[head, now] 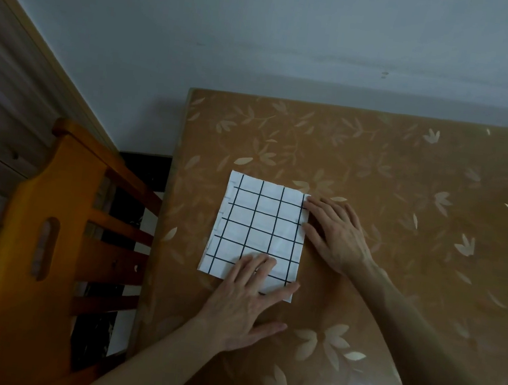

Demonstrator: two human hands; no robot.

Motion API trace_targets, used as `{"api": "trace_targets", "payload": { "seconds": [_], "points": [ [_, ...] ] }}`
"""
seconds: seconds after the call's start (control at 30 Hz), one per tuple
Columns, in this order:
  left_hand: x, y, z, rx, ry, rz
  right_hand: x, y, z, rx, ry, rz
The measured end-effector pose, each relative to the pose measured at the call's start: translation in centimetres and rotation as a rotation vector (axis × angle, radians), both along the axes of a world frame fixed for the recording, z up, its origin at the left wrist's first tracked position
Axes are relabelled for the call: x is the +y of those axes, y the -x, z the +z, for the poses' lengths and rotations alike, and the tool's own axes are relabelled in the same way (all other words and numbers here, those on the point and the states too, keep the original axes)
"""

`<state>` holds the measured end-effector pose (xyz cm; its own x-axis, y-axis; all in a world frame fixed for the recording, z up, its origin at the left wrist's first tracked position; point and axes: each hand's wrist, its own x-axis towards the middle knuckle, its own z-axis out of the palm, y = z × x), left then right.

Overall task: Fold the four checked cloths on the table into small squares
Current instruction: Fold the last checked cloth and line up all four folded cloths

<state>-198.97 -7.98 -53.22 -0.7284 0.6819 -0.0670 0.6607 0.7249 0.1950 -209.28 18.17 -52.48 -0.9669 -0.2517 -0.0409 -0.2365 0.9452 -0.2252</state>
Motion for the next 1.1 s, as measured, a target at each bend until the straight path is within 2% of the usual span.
{"api": "trace_targets", "payload": {
  "seconds": [0.2, 0.27, 0.37, 0.5, 0.6, 0.77, 0.93, 1.1],
  "points": [
    [0.1, 0.0, 0.4, -0.053, 0.016, 0.012, -1.1, 0.4, 0.4, -0.015, 0.1, -0.063],
    [0.2, 0.0, 0.9, -0.089, -0.039, 0.047, -1.4, 0.2, 0.7, -0.035, 0.145, -0.093],
    [0.0, 0.5, 1.5, -0.135, -0.191, 0.113, -2.4, -1.6, 0.7, 0.036, 0.155, -0.153],
    [-0.5, 2.2, 1.8, -0.024, -0.31, 0.235, -5.3, -5.2, 0.3, 0.124, 0.179, -0.147],
    [-1.4, 4.6, 1.4, 0.041, -0.218, 0.291, -6.7, -6.6, -1.0, 0.088, 0.103, -0.054],
    [-3.9, 7.7, -0.8, 0.016, -0.032, 0.268, -6.8, -7.0, -2.4, 0.015, 0.015, -0.047],
    [-4.3, 7.6, -1.8, 0.039, -0.01, 0.256, -6.9, -7.0, -2.5, 0.017, -0.027, -0.045],
    [-4.2, 8.0, -0.3, -0.032, -0.02, 0.26, -6.9, -6.7, -2.0, -0.005, 0.062, -0.051]
  ]
}}
